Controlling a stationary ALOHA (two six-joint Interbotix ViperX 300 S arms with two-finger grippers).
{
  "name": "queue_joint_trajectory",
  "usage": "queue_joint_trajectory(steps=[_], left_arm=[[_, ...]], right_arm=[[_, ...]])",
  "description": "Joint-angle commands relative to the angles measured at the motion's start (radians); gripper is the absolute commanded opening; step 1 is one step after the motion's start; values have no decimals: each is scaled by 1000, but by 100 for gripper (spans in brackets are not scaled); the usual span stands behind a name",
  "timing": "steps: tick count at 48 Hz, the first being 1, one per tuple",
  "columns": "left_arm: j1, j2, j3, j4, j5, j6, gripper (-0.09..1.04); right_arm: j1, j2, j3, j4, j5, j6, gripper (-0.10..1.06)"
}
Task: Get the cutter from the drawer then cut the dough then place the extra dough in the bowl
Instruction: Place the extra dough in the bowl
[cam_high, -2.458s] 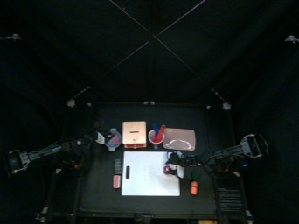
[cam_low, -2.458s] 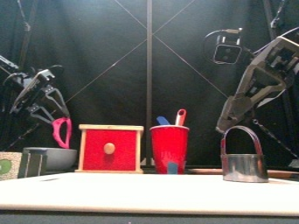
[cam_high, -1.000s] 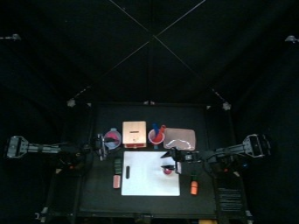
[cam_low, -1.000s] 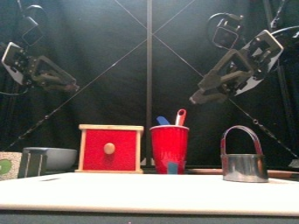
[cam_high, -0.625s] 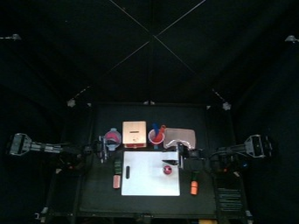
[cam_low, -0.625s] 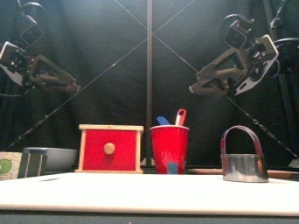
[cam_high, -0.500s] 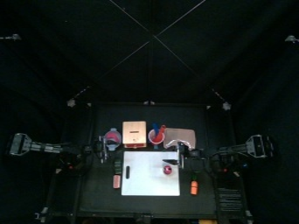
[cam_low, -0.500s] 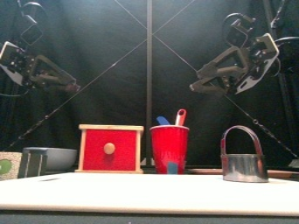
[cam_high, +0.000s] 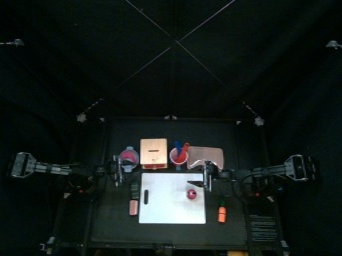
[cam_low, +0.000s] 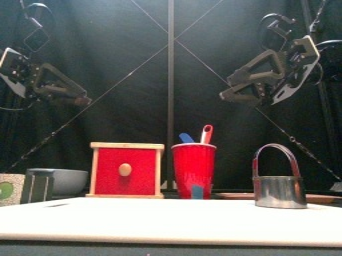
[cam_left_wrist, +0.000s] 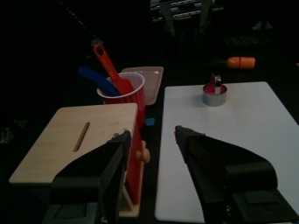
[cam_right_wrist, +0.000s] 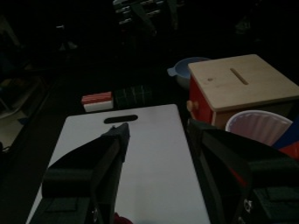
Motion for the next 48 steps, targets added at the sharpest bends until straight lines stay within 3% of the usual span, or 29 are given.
queue_joint_trajectory(steps=[1,48], left_arm=[[-2,0,-15,0,-2,2,83],[15,0,-5,-14,57,0,83]], right_arm=[[-6,-20,-9,0,-9,2,90],[-9,-21,8,2,-9,12,90]])
